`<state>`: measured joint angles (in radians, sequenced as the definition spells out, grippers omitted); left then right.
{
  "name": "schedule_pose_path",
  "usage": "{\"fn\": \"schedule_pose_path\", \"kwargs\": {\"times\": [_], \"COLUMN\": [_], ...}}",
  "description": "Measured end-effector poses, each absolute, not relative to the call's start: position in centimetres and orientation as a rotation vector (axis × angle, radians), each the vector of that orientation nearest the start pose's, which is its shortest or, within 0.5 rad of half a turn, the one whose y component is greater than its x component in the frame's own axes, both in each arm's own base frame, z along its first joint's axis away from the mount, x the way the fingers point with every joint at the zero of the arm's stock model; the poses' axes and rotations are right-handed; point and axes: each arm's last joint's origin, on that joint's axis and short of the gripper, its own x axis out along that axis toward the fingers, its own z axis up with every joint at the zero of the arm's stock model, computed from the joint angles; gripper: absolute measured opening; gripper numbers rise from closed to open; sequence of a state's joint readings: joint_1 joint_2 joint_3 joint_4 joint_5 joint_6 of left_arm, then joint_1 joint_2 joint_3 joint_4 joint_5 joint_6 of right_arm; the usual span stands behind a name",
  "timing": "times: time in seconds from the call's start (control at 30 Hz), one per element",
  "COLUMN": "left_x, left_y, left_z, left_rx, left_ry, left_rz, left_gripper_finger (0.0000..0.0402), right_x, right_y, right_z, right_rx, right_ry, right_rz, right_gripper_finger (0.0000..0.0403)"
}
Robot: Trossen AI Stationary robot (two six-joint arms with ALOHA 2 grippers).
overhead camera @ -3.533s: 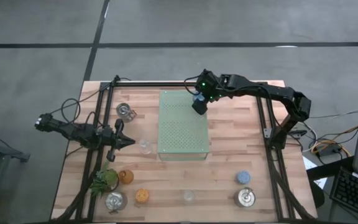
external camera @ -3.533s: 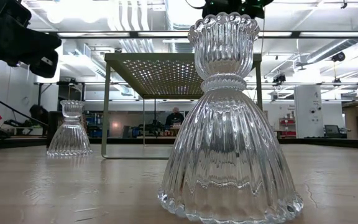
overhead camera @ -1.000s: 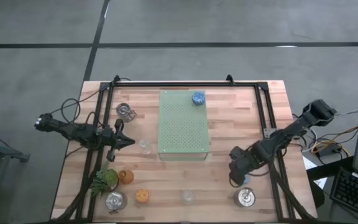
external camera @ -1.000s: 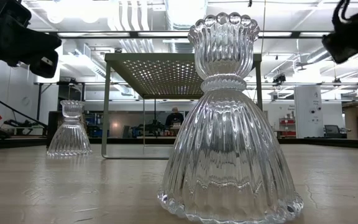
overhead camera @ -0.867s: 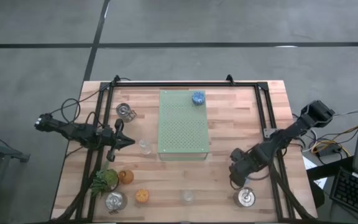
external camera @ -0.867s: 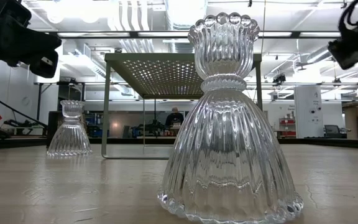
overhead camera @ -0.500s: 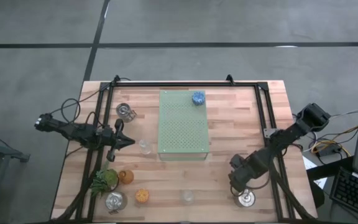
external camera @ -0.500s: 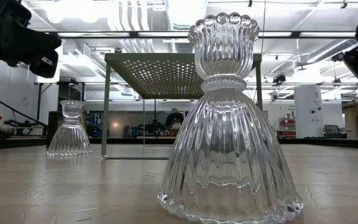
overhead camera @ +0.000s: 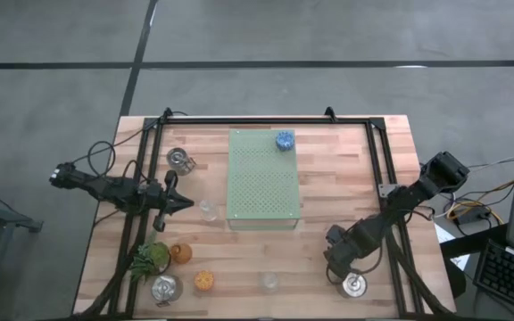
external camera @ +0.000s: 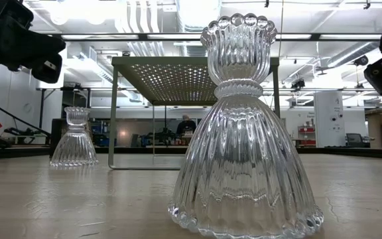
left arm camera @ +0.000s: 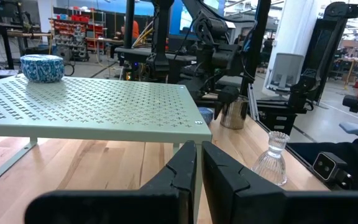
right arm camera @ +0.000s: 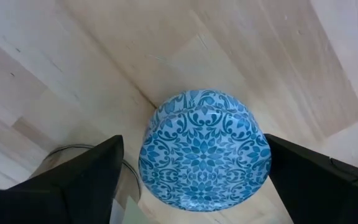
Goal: Pick & Place candle stick holders
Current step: Put the light blue patterned scented candle on the shelf aligned with the other blue patterned scented candle
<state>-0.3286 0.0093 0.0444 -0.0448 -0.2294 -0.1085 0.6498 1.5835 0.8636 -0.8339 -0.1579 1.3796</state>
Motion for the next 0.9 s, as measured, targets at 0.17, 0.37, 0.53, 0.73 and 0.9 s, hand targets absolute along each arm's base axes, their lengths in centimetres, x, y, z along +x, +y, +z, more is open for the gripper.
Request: {"fn": "schedule_pose_path", "kwargs": {"times": [0.17, 0.37, 0.53, 0.73, 0.9], "left_x": [9.18, 9.18, 9.18, 9.18, 9.18], "left_y": [-2.43, -2.43, -2.43, -2.43, -2.43], "left_z": [17.36, 17.36, 17.36, 17.36, 17.36], "left_rx": [-0.106, -0.106, -0.106, -0.106, -0.106], "left_ry": [0.015, 0.015, 0.015, 0.015, 0.015], "left_rz": [-0.098, -0.098, -0.099, -0.098, -0.098], "left_gripper_finger": [0.0028, 0.0028, 0.0028, 0.0028, 0.0028], "right_x": [19.49, 19.45, 19.48, 19.5, 19.57], "right_y": [15.37, 15.31, 15.21, 14.97, 14.47], "right_z": [15.54, 15.3, 15.27, 15.22, 15.14], "right_rx": [0.657, 0.641, 0.629, 0.579, 0.543], "right_ry": [1.613, 1.617, 1.608, 1.583, 1.569], "right_rz": [-0.493, -0.492, -0.493, -0.495, -0.518], "right_gripper_finger": [0.0368, 0.0368, 0.0367, 0.0335, 0.0307]}}
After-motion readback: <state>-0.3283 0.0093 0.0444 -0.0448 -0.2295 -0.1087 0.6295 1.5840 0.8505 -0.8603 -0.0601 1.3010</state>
